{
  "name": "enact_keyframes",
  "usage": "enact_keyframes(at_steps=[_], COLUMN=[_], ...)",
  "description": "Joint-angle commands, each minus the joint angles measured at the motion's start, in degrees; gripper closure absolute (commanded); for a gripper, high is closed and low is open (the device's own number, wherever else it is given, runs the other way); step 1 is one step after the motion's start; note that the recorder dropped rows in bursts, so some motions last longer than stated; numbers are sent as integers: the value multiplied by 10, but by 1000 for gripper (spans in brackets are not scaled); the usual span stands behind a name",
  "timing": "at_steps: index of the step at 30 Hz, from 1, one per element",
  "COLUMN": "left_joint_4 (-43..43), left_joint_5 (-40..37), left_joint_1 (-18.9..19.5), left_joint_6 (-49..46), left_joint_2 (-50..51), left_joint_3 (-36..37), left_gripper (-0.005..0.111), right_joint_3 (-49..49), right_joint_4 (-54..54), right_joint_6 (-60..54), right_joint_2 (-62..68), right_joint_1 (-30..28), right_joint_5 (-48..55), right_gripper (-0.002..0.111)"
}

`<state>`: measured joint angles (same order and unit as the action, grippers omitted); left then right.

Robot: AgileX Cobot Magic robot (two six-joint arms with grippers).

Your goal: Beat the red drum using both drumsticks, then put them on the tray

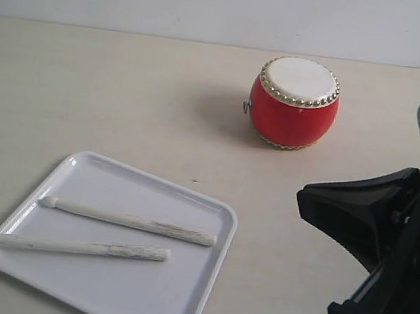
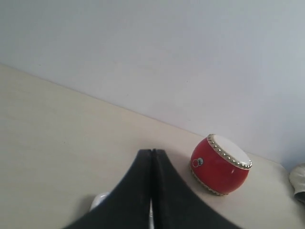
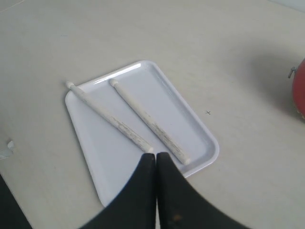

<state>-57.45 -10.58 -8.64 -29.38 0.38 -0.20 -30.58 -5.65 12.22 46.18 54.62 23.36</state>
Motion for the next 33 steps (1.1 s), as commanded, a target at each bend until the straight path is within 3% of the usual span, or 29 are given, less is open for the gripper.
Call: enact_keyframes(at_steps=[1, 4, 8, 10, 33], left_joint_4=[51, 208, 525, 599, 613], left_joint_5=[-2, 0, -3, -5, -21], left_joint_1=[1, 1, 1, 1, 1], left_joint_6=[-46, 22, 294, 362, 357], left_joint_2=[-4, -4, -4, -4, -4], left_joint_3=[2, 2, 2, 2, 2], left_gripper=[107, 107, 107, 107, 107], right_joint_3=[2, 2, 2, 2, 2], right_joint_4=[1, 1, 1, 1, 1], right_joint_6=[-1, -1, -1, -1, -1], right_joint_2=[-1, -1, -1, -1, -1], right_joint_1=[1, 1, 1, 1, 1], right_joint_5=[-8, -8, -8, -8, -8], right_gripper=[108, 108, 108, 108, 108])
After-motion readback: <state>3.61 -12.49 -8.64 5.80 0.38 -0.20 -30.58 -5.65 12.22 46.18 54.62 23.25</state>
